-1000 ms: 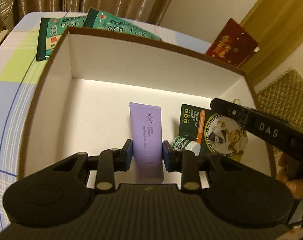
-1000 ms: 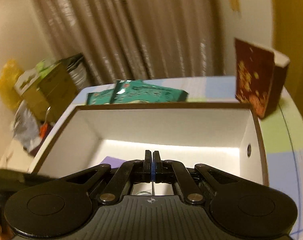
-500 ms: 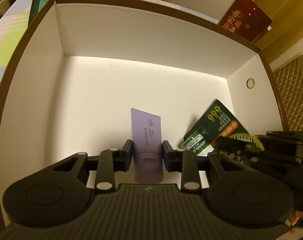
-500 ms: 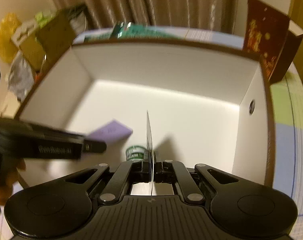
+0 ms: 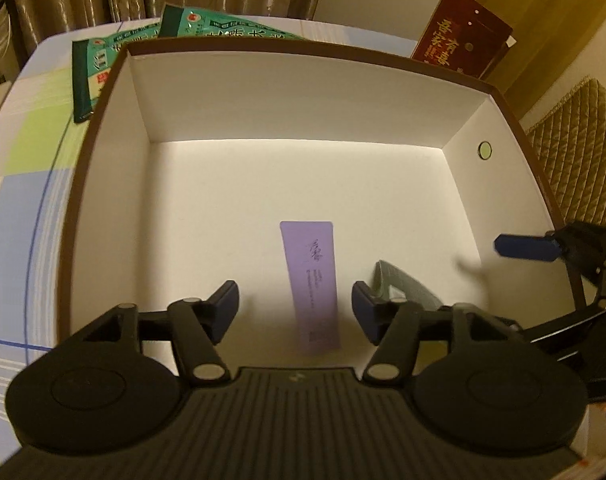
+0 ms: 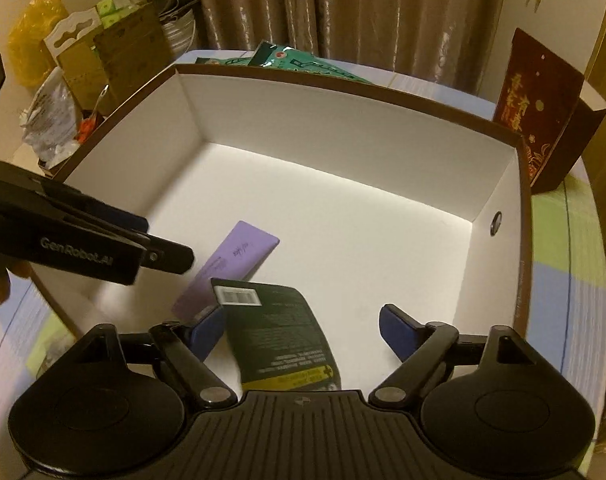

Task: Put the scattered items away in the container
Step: 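Lower the purple tube into the box and open the left tool while the right tool drops the green packet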

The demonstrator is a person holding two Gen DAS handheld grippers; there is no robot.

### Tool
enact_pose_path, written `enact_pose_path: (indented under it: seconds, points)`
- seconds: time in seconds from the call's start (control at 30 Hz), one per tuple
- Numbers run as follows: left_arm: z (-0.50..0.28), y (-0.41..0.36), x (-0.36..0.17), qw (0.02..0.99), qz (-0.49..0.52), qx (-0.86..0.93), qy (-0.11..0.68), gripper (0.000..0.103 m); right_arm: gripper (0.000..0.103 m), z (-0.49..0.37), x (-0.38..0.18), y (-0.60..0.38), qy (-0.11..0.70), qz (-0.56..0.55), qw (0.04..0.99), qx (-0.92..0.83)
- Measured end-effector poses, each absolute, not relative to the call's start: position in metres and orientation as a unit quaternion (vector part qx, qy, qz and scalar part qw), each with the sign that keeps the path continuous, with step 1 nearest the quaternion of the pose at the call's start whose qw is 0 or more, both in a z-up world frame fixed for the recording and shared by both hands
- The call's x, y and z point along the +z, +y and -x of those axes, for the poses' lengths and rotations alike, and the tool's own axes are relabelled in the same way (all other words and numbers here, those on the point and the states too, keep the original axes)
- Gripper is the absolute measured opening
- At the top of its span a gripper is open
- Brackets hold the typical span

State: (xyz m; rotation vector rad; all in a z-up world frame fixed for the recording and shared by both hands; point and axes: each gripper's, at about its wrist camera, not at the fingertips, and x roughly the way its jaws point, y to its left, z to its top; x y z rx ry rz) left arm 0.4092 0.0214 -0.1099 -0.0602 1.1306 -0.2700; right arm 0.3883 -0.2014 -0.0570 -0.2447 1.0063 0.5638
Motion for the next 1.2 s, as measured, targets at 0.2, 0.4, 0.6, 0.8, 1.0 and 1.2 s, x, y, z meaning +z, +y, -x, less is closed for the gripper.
enact_pose_path:
  seconds: [0.2, 0.4, 0.6, 0.8, 1.0, 1.2]
  points:
    - [-0.394, 0.021, -0.099, 0.841, 0.003, -0.123, 0.526, 0.070, 0.087, -0.377, -0.047, -0.204, 0.470, 0.122, 0.832, 0.268]
    - [-0.378, 0.017, -0.085, 0.850, -0.024, -0.105, 0.515, 0.072, 0.090, -0.363, -0.040, -0.204, 0.460, 0.130, 0.839, 0.260]
    - [-0.363, 0.014, -0.069, 0.858, -0.040, -0.097, 0.502, 0.078, 0.092, -0.351, -0.032, -0.206, 0.450, 0.128, 0.847, 0.251]
    - [-0.345, 0.014, -0.055, 0.866, -0.054, -0.094, 0.488, 0.082, 0.092, -0.339, -0.021, -0.209, 0.436, 0.125, 0.856, 0.249]
    - [-0.327, 0.017, -0.042, 0.872, -0.054, -0.098, 0.476, 0.083, 0.092, -0.326, -0.010, -0.213, 0.422, 0.119, 0.863, 0.251]
    - [-0.307, 0.024, -0.031, 0.877, -0.050, -0.102, 0.467, 0.083, 0.092, -0.311, 0.000, -0.215, 0.409, 0.115, 0.869, 0.255]
